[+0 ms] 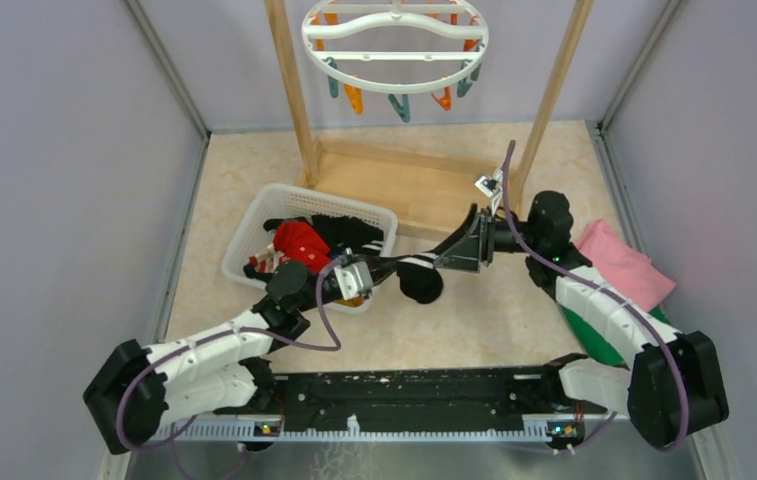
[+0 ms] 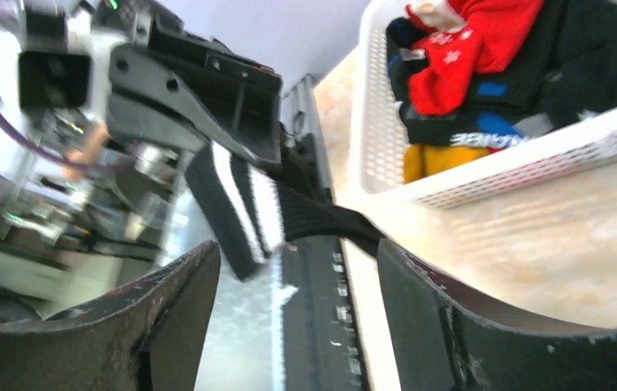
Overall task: Clip the socks to the hanger
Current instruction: Pick up the sock from the bin.
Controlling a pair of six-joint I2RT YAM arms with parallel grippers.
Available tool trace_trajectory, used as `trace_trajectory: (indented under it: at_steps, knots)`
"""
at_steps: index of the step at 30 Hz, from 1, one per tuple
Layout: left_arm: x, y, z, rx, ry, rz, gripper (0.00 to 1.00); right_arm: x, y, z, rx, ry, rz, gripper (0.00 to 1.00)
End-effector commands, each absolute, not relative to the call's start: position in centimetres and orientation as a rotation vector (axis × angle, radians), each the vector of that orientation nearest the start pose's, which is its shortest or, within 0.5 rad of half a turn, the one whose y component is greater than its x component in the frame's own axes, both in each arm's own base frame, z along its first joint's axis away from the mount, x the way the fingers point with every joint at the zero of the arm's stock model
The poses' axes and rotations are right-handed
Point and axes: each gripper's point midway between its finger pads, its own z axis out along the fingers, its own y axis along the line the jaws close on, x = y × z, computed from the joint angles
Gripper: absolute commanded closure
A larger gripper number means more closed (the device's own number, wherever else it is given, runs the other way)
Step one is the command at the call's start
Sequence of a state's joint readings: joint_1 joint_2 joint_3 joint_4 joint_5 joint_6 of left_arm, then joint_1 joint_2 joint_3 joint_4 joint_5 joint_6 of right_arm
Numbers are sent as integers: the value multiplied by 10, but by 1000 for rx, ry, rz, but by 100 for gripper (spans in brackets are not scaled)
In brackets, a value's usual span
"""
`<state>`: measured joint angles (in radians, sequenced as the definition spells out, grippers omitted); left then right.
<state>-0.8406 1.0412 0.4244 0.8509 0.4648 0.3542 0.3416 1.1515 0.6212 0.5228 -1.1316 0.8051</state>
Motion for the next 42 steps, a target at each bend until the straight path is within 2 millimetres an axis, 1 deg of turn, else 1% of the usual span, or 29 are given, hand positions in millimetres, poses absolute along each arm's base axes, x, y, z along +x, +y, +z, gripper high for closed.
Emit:
trace_trajectory:
  at_steps: [1,4,6,8,11,14,16,19,22,24,29,31,36,39,42]
  knots:
    - [176,-303,261,903,1156,-977,100,184,235,267,-1029,1576,1481,28]
    - [167,-299,251,817,1300,-1107,100,172,222,258,-1280,1414,1211,25]
    - [162,-302,249,758,1382,-1208,100,174,216,256,-1348,1341,1075,21]
    - [161,-307,247,698,1470,-1294,100,173,214,257,-1405,1266,1008,21]
    - [168,-316,246,571,1595,-1396,100,168,215,265,-1466,1172,994,21]
    - [176,-324,248,445,1670,-1484,100,160,218,269,-1520,1090,994,21]
    - [180,-327,252,337,1699,-1552,100,160,220,264,-1543,1086,964,21]
    - [184,-329,257,229,1698,-1624,100,166,223,256,-1545,1100,895,21]
    - [188,-333,261,174,1708,-1667,100,170,226,256,-1536,1109,877,22]
    - [189,-338,262,175,1721,-1681,100,174,231,254,-1528,1117,867,22]
    - [190,-344,269,158,1699,-1737,100,180,242,239,-1518,1133,855,26]
    - [190,-345,269,159,1702,-1743,100,180,244,240,-1512,1136,853,30]
    - [189,-344,266,156,1708,-1752,100,184,247,253,-1457,1147,866,48]
    - [187,-344,264,163,1708,-1750,100,187,249,262,-1418,1162,886,64]
    - [187,-342,260,158,1716,-1741,100,181,251,266,-1415,1155,940,81]
